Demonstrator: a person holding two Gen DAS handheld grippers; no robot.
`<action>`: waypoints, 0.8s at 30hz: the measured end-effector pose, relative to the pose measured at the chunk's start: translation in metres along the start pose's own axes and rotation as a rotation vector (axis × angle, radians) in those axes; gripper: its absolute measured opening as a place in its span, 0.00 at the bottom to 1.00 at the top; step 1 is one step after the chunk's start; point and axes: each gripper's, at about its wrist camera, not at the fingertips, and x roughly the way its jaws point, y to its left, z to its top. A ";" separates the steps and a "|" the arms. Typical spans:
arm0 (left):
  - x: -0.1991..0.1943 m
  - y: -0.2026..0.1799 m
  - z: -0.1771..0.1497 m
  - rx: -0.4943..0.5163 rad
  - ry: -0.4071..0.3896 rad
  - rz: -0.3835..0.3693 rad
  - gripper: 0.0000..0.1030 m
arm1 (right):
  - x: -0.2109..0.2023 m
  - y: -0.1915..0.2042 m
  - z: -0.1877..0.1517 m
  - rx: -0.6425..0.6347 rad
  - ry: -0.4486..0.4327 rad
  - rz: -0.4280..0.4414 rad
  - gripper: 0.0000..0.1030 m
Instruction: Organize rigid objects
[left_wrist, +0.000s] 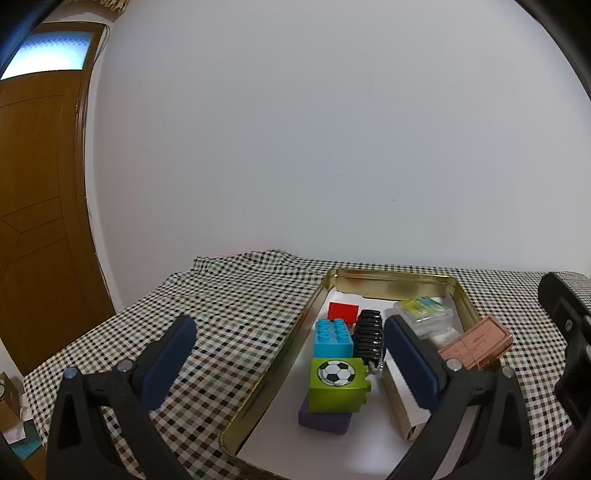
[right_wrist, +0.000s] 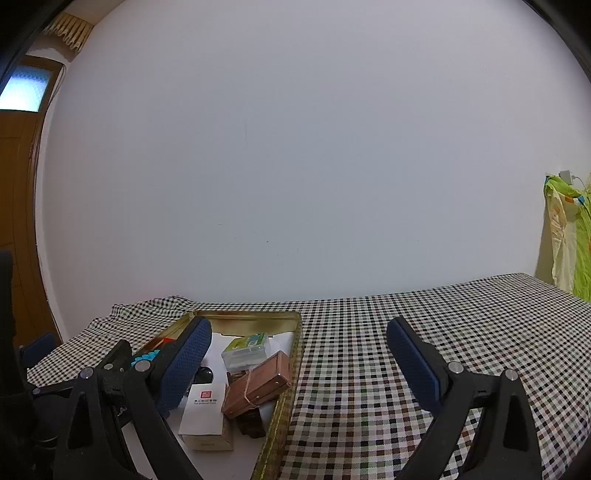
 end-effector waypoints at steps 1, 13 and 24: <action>0.001 -0.001 0.000 0.001 0.000 -0.001 1.00 | 0.000 -0.001 0.000 0.002 0.000 -0.001 0.95; -0.006 0.003 0.001 0.000 -0.003 0.008 1.00 | -0.020 -0.018 0.000 0.000 0.001 0.000 0.95; 0.001 0.000 0.000 -0.003 0.008 -0.007 1.00 | -0.025 -0.017 0.000 -0.003 0.004 0.007 0.95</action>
